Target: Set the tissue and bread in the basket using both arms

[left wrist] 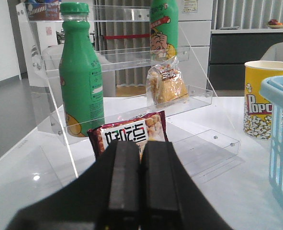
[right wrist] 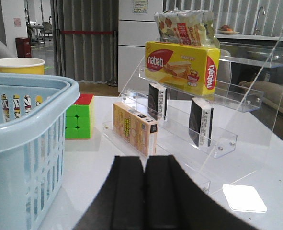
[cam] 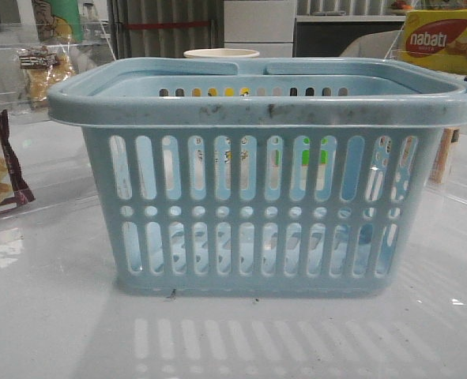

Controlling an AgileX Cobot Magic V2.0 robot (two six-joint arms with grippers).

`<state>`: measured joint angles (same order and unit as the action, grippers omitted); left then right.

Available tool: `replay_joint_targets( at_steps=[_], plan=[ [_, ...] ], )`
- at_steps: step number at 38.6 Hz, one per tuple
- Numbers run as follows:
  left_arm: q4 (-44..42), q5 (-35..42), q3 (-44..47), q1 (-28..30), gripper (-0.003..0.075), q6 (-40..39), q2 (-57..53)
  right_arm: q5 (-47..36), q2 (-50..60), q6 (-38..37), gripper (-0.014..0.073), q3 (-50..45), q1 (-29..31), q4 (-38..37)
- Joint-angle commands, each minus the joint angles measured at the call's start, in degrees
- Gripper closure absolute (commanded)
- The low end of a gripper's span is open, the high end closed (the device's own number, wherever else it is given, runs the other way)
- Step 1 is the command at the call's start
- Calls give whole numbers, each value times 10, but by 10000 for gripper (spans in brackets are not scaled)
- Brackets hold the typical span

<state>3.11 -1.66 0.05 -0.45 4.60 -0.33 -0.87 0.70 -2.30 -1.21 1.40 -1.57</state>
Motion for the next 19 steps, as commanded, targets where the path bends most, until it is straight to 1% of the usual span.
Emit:
replay_joint_targets(
  at_steps=[1,5,10,15,19],
  plan=[
    [1,51,-45,-3,629,-2,-10,-33,9,2,537,47,1,3],
    [1,20,-100,-3,629,-2,-7,9,9,2,537,102,1,3],
    [1,-42,-180,-3,629,-2,16,58,-2,2,537,177,1,3],
    [1,-111,-262,-3,629,-2,60,105,-37,2,537,259,1,3],
    [1,-175,-335,-3,629,-2,106,162,-78,2,537,323,1,3]
  ],
)
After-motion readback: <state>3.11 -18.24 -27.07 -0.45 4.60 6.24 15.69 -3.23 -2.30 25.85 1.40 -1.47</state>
